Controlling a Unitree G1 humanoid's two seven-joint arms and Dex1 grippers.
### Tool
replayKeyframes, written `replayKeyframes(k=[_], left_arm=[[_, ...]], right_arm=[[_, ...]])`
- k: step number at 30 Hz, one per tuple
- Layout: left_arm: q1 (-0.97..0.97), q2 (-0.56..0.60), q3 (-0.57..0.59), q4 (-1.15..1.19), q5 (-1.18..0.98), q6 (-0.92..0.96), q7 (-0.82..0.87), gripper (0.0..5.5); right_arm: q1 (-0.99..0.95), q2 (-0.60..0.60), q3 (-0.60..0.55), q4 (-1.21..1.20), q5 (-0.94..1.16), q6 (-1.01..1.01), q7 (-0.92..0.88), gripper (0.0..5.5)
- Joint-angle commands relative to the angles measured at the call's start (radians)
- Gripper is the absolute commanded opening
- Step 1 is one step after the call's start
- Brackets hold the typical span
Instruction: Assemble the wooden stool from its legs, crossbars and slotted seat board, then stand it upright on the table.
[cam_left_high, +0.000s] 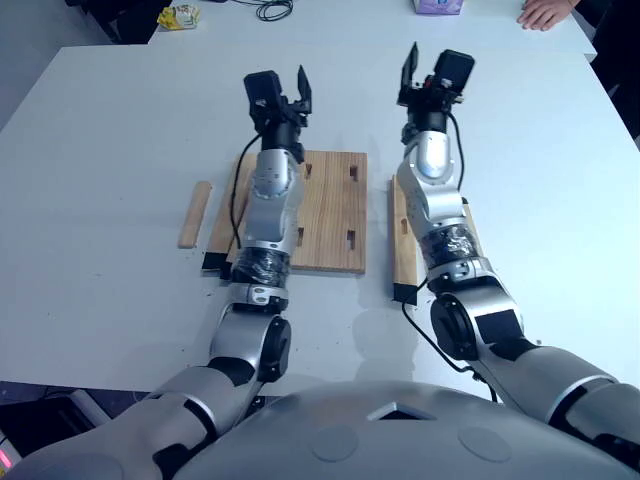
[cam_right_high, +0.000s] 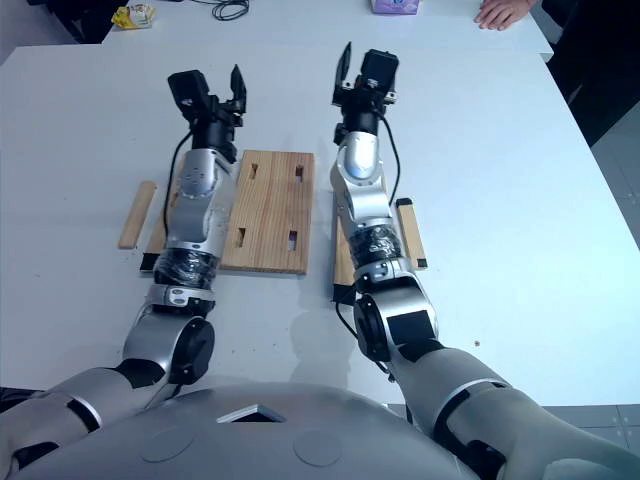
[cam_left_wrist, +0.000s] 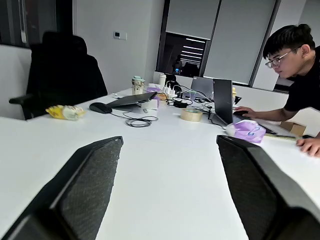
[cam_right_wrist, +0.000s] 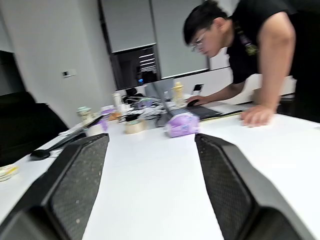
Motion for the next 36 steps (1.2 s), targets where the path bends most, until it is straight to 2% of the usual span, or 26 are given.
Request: replayKeyframes(k=[1,6,9,12,17,25,32,36], left_arm=[[0.033,0.099,0.050,-0.089,-0.068,0.112,-0.104,3.48],[0.094,0.227,0.135,-0.253,-0.155,0.238,-0.200,3.48],[0.103,0.284,0.171,-0.309,-0.158,0.237,-0.216,3.48],[0.121,0.291,0.196,-0.284,-0.134,0.215,-0.180,3.48],[0.144,0.298,0.154,-0.293,-0.127,0.209,-0.234,3.48],[0.256,0.308,0.222,-0.415,-0.221,0.312,-0.254,3.48],[0.321,0.312,0.184,-0.459,-0.221,0.308,-0.303,3.48],[0.372,0.317,0.182,-0.490,-0.248,0.337,-0.341,3.48]], right_arm=[[0.045,-0.054,-0.030,-0.100,-0.013,0.091,0.011,3.16],[0.199,-0.059,-0.012,-0.324,0.025,0.233,0.085,3.16],[0.272,-0.061,0.001,-0.446,0.002,0.288,0.086,3.16],[0.304,-0.082,-0.008,-0.472,-0.033,0.302,0.080,3.16],[0.317,-0.113,-0.002,-0.532,-0.062,0.320,0.113,3.16],[0.460,-0.039,0.071,-0.661,-0.078,0.418,0.118,3.16],[0.466,-0.089,0.055,-0.685,-0.089,0.446,0.167,3.16],[0.493,-0.064,0.082,-0.709,-0.082,0.459,0.178,3.16]])
